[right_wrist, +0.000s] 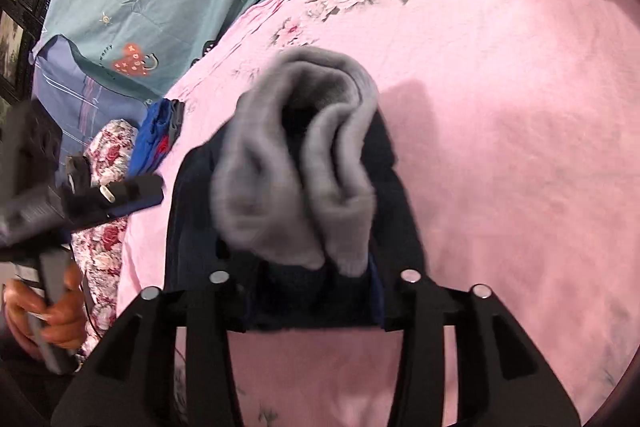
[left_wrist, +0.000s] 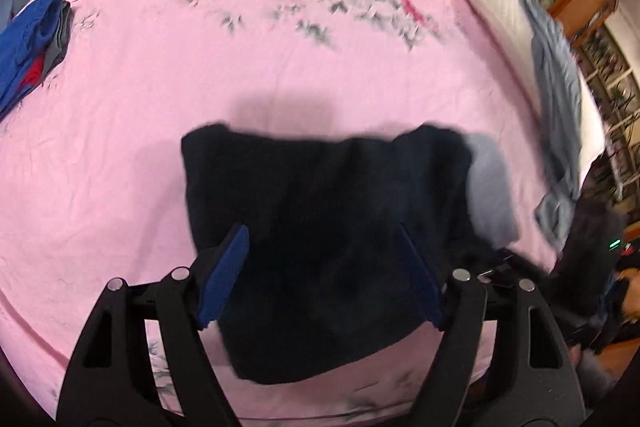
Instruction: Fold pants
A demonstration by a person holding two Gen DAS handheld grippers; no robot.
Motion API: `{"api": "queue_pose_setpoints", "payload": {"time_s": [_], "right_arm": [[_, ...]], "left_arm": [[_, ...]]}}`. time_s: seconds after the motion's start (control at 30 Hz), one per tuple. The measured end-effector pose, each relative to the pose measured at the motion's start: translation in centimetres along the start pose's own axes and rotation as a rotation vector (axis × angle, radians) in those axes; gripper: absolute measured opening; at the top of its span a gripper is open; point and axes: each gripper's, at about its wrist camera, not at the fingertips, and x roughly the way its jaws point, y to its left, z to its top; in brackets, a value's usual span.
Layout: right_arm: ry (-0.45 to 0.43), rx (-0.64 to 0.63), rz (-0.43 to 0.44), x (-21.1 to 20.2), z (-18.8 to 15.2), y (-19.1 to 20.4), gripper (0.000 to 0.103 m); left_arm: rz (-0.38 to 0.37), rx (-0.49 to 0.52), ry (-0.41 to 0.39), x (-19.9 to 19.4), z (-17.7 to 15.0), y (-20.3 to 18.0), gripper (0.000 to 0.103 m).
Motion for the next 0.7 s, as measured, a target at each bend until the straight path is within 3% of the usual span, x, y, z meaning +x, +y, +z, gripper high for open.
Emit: {"api": "queue_pose_setpoints", "payload": {"time_s": [0.13,0.2,0.33,0.57,0.7], "right_arm": [[-0.039,0.004,-0.077,-3.8,-2.0,-0.5,0.045],[-0.096,-0.015,-0.126,-5.9,-1.6,0.3,0.045],[-0.187,-0.089,-0.121,-7.7,0.5,3.0,0.045],[-0.21,-0.157,-0.014,-3.7,4.4,7.4,0.045],[-0.143,-0.119,-0.011,-0.4,5.4,5.5,0.045]], "left_arm": [[0.018,0.042,0.051,1.9,-1.6,0.8,0.075],[0.027,0.069,0.052,2.2,-2.3,0.8,0.075],[0.024,0.091,0.043,2.2,-2.6,0.9,0.076],[0.018,0.105,0.049,2.0,-2.9,1.1,0.077],[0.015,0.108,0.054,2.3,-2.7,0.7,0.079]]}}
